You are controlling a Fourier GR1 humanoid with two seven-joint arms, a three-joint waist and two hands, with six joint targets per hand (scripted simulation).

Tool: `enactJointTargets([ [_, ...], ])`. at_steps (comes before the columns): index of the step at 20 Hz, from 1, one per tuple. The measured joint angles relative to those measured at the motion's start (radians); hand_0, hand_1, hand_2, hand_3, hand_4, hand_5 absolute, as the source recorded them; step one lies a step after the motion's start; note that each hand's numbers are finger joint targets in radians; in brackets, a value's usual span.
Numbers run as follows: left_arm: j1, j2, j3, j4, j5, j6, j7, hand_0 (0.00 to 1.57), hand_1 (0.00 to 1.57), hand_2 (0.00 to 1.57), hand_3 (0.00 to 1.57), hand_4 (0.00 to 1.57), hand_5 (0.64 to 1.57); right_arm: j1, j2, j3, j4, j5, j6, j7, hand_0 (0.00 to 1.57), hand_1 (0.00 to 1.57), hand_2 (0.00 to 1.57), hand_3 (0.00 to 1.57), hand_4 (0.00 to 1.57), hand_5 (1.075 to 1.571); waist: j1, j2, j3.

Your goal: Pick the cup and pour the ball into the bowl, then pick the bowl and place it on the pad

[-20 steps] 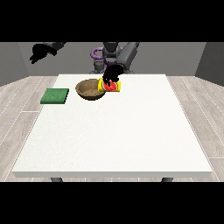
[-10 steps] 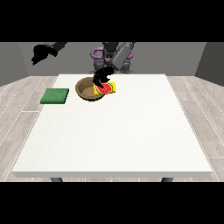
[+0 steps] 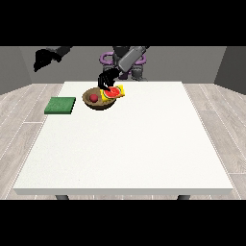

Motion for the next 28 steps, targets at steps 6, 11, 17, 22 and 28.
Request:
enactJointTargets([
  [6, 0.010, 0.007, 0.048, -0.055, 0.013, -0.043, -0.057, 1.52, 1.52, 1.57, 1.57, 1.55, 1.144, 0.065, -0.004, -0.003, -0.003, -0.001, 0.006, -0.001, 0.00, 0.00, 0.34, 0.60, 0.58, 1.563, 0.017, -0.045, -0.0007],
  [11, 0.012, 0.066, 0.176, -0.120, 0.132, 0.009, -0.133, 1.45, 1.45, 1.57, 1.57, 1.34, 1.389, 0.142, -0.012, -0.007, -0.007, -0.001, 0.020, -0.014, 0.00, 0.00, 0.36, 0.63, 0.56, 1.564, 0.040, -0.090, -0.0010],
  [17, 0.063, 0.151, 0.345, -0.231, 0.327, 0.086, -0.252, 1.55, 1.55, 1.57, 1.57, 1.20, 1.482, 0.214, -0.020, -0.025, 0.007, 0.006, -0.008, -0.015, 0.00, 0.00, 0.48, 0.64, 0.56, 1.566, 0.129, -0.149, -0.0018],
  [22, 0.156, 0.211, 0.492, -0.300, 0.547, 0.114, -0.413, 1.42, 1.42, 1.57, 1.57, 1.39, 1.382, 0.225, 0.023, -0.006, -0.029, 0.017, -0.047, -0.007, 0.00, 0.00, 0.51, 0.70, 0.60, 1.571, 0.162, -0.137, -0.0029],
  [28, 0.191, 0.134, 0.704, -0.400, 0.920, 0.004, -0.553, 0.24, 0.24, 0.00, 0.00, 0.79, 1.568, 0.189, 0.077, 0.020, -0.062, 0.012, -0.066, 0.019, 0.00, 0.00, 0.43, 0.53, 0.64, 1.571, 0.173, -0.087, -0.0122],
])
